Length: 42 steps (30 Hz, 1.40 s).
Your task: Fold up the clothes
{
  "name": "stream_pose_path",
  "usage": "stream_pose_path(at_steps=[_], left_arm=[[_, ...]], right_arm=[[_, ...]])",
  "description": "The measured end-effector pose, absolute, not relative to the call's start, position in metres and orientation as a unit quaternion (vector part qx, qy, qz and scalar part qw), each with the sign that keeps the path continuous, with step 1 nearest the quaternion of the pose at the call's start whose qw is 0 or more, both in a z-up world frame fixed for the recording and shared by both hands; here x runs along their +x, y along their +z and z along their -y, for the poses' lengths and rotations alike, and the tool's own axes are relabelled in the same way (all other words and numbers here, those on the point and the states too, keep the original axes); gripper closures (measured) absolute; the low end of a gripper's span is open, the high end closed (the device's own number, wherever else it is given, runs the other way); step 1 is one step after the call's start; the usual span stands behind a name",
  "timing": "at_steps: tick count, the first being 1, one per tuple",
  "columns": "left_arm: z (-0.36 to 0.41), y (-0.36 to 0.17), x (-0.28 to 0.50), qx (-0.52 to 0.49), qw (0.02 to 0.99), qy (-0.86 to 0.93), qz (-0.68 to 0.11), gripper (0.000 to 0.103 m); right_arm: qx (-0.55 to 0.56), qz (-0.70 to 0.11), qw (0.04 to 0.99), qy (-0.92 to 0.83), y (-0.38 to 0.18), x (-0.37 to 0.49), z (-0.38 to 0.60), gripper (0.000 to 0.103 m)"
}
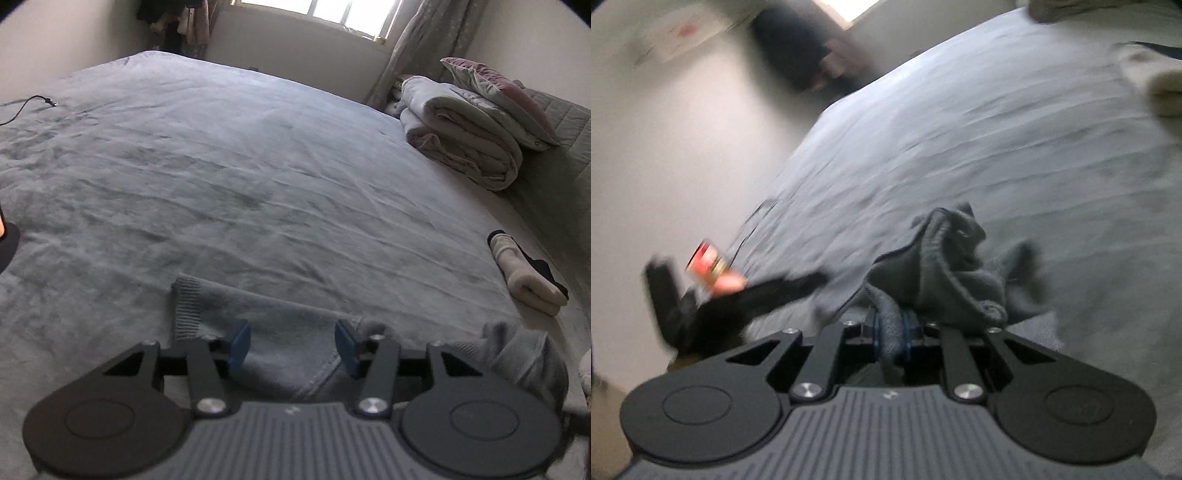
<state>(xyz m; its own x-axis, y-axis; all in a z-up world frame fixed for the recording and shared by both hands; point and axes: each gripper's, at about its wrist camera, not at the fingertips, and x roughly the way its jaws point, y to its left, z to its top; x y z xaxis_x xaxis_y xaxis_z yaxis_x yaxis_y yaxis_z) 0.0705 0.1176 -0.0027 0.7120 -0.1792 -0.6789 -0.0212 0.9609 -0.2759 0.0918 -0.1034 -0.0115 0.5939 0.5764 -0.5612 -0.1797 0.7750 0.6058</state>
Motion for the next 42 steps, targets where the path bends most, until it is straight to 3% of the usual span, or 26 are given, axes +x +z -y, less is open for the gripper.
stream_pose_path(at_steps=[8, 11, 13, 14, 16, 17, 19, 20, 21, 29, 37, 38, 40, 41, 42], left_arm=[[-0.11, -0.008, 0.076, -0.203, 0.877, -0.135, -0.415, 0.05], [-0.104, -0.008, 0.077, -0.251, 0.843, -0.218, -0.423, 0.039], [-0.096, -0.011, 0.076, -0.259, 0.832, -0.242, -0.426, 0.039], [-0.091, -0.013, 0.076, -0.257, 0.83, -0.247, -0.428, 0.041], [-0.082, -0.017, 0.076, -0.25, 0.826, -0.255, -0.435, 0.058], [-0.077, -0.019, 0.077, -0.247, 0.824, -0.259, -0.439, 0.079], [-0.071, -0.02, 0.076, -0.241, 0.828, -0.26, -0.434, 0.085], [-0.069, -0.019, 0.075, -0.238, 0.831, -0.26, -0.43, 0.089], [-0.068, -0.018, 0.074, -0.236, 0.834, -0.261, -0.424, 0.092], [-0.074, -0.013, 0.066, -0.243, 0.837, -0.273, -0.408, 0.095], [-0.07, -0.014, 0.066, -0.24, 0.841, -0.27, -0.403, 0.094], [-0.069, -0.014, 0.066, -0.239, 0.841, -0.27, -0.403, 0.094], [-0.067, -0.014, 0.066, -0.237, 0.842, -0.269, -0.404, 0.091], [-0.067, -0.014, 0.066, -0.237, 0.841, -0.268, -0.405, 0.084], [-0.067, -0.014, 0.067, -0.238, 0.841, -0.266, -0.407, 0.073]], right_arm=[[0.199, -0.444, 0.837, 0.25, -0.034, 0.092, 0.072, 0.091], [0.194, -0.442, 0.839, 0.251, -0.034, 0.091, 0.073, 0.091], [0.19, -0.439, 0.841, 0.251, -0.032, 0.09, 0.074, 0.091], [0.185, -0.437, 0.843, 0.252, -0.032, 0.09, 0.072, 0.09], [0.169, -0.43, 0.849, 0.257, -0.031, 0.087, 0.065, 0.086], [0.16, -0.426, 0.851, 0.261, -0.029, 0.085, 0.063, 0.084], [0.132, -0.411, 0.859, 0.274, -0.021, 0.078, 0.063, 0.076], [0.12, -0.399, 0.864, 0.281, -0.015, 0.074, 0.064, 0.062], [0.112, -0.387, 0.869, 0.288, -0.009, 0.069, 0.068, 0.057], [0.153, -0.294, 0.92, 0.208, 0.018, 0.054, 0.114, 0.055], [0.196, -0.322, 0.899, 0.223, -0.005, 0.073, 0.103, 0.054], [0.2, -0.327, 0.896, 0.226, -0.007, 0.074, 0.101, 0.054], [0.199, -0.332, 0.894, 0.226, -0.006, 0.072, 0.1, 0.075], [0.192, -0.334, 0.896, 0.219, -0.005, 0.07, 0.102, 0.091], [0.19, -0.336, 0.898, 0.211, -0.003, 0.069, 0.104, 0.091]])
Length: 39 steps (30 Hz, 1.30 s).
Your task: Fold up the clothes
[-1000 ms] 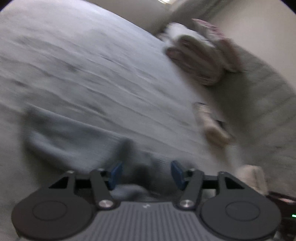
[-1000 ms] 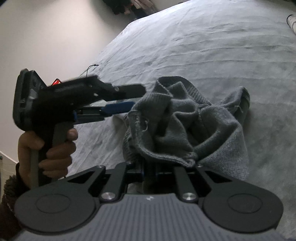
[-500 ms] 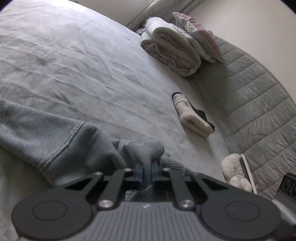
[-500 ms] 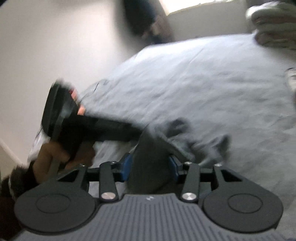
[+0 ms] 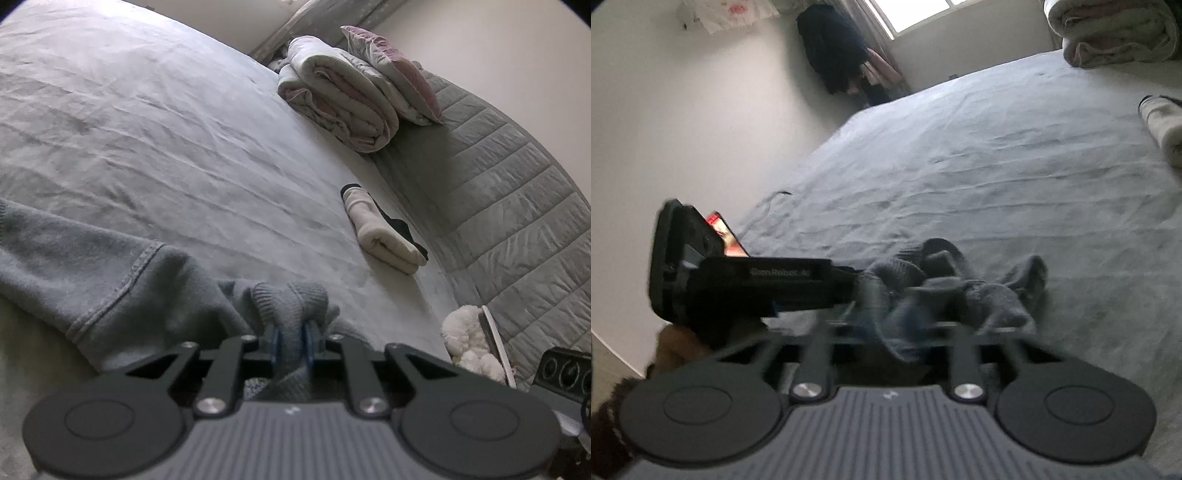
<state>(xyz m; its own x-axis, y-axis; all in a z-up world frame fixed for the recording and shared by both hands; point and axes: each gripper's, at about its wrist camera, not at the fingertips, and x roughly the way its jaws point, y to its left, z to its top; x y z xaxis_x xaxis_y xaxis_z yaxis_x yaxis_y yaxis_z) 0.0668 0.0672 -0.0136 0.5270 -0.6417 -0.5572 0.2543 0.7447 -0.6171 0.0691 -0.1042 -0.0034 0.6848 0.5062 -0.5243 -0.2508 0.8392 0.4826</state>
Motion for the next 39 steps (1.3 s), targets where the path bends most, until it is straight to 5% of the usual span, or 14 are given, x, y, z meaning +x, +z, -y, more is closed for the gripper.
stream_pose_path(at_steps=[9, 28, 39], left_arm=[[-0.075, -0.014, 0.071, -0.229, 0.856, -0.224, -0.407, 0.049], [-0.09, -0.03, 0.062, -0.161, 0.862, -0.2, -0.437, 0.045], [-0.076, -0.013, 0.113, -0.038, 0.897, -0.158, -0.412, 0.029]], right_arm=[[0.211, -0.32, 0.915, 0.127, 0.01, 0.054, 0.154, 0.094], [0.186, -0.364, 0.911, -0.05, -0.019, 0.028, 0.248, 0.096], [0.191, -0.386, 0.902, -0.04, -0.028, 0.039, 0.252, 0.095]])
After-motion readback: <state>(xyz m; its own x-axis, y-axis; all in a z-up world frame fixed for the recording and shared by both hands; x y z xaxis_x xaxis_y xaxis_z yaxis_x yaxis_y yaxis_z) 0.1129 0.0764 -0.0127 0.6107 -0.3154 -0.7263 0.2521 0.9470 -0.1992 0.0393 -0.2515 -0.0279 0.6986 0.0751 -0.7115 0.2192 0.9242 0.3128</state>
